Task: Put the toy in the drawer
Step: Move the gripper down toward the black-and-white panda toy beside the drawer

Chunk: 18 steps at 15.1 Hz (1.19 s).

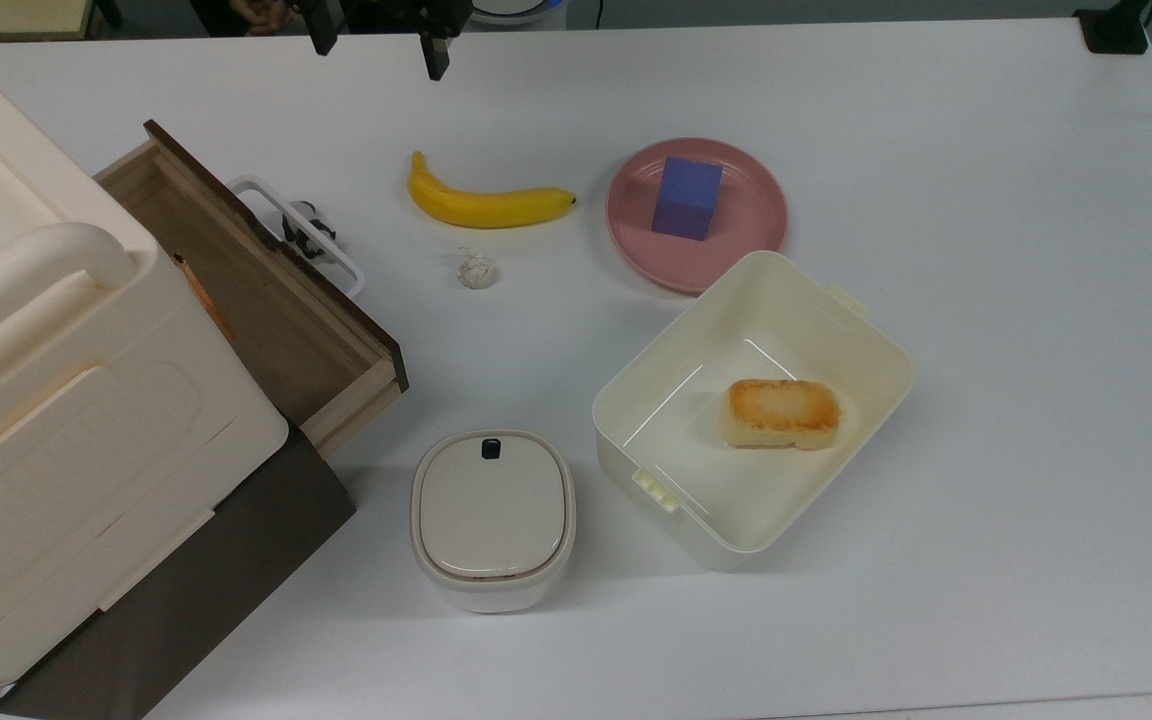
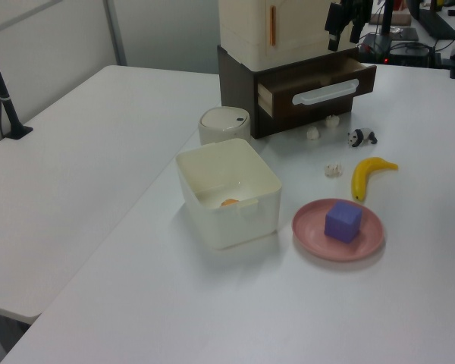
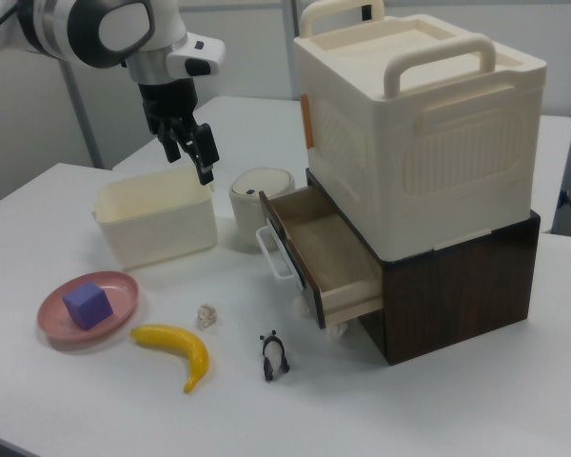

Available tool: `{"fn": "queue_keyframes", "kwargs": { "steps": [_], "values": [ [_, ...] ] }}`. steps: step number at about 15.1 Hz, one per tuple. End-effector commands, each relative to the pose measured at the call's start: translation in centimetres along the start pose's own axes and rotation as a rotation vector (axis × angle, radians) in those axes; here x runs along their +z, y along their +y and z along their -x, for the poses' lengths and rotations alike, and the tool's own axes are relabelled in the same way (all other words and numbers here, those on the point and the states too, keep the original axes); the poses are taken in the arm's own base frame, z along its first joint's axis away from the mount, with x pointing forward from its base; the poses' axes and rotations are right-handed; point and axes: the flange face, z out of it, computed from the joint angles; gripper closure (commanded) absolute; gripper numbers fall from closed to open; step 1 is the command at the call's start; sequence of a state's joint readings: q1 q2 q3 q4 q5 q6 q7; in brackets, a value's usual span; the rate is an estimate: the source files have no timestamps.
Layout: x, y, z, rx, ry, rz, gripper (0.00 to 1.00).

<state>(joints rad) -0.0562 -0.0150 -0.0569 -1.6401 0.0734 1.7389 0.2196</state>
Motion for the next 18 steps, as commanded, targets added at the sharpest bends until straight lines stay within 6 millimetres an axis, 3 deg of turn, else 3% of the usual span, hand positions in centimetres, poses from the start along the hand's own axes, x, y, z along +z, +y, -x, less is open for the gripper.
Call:
{"fn": "queue_keyframes", "kwargs": {
  "steps": [1,10,18],
  "values": [
    [-0.6,0.4,0.1,0.044,0.014,-0.008,0.0],
    [-0.5,0.9,0.1,-0.065,0.003,-0.006,0.0],
    [1.4,1.0,1.8,-0.057,-0.146,0.087,0.0]
  ]
}}
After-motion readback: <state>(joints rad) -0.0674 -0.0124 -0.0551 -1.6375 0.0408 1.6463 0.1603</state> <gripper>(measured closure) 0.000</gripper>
